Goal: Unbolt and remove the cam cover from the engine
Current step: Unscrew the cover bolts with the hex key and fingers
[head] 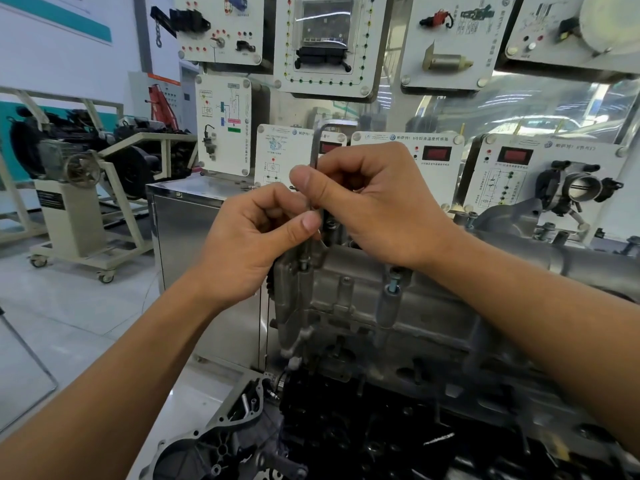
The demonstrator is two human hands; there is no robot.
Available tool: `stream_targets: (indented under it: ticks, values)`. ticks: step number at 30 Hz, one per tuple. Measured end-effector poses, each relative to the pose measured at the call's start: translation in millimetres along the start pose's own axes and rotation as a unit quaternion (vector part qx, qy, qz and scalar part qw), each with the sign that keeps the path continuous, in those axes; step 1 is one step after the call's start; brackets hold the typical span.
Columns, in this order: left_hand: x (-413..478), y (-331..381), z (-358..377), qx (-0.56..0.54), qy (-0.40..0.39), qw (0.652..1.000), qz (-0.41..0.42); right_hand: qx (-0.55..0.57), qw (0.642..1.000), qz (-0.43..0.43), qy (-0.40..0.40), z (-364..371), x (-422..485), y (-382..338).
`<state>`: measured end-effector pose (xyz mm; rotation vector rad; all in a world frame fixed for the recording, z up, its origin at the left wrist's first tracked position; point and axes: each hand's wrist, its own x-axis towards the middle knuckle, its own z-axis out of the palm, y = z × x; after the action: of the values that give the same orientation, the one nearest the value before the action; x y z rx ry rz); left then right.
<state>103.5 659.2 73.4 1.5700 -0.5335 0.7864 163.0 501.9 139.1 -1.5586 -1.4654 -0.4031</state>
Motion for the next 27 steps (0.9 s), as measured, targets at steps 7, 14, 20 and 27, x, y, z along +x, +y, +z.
stream_targets:
  ticks: [7,14,20,27]
  values:
    - [-0.6,3.5,5.2,0.037,0.006,0.999,0.013,0.008,0.999,0.005,0.033,0.0,-2.9,0.0]
    - [-0.8,1.9,5.4,0.023,0.009,1.000,0.018,-0.012,0.999,-0.013,0.031,-0.5,-3.4,1.3]
    - [-0.8,1.8,1.9,0.006,-0.010,1.000,0.000,-0.002,1.000,-0.027,0.014,-0.6,-3.2,2.0]
    - [-0.6,3.3,-4.2,-0.021,-0.030,0.999,-0.018,-0.008,0.999,-0.020,-0.034,-1.1,-2.5,2.3]
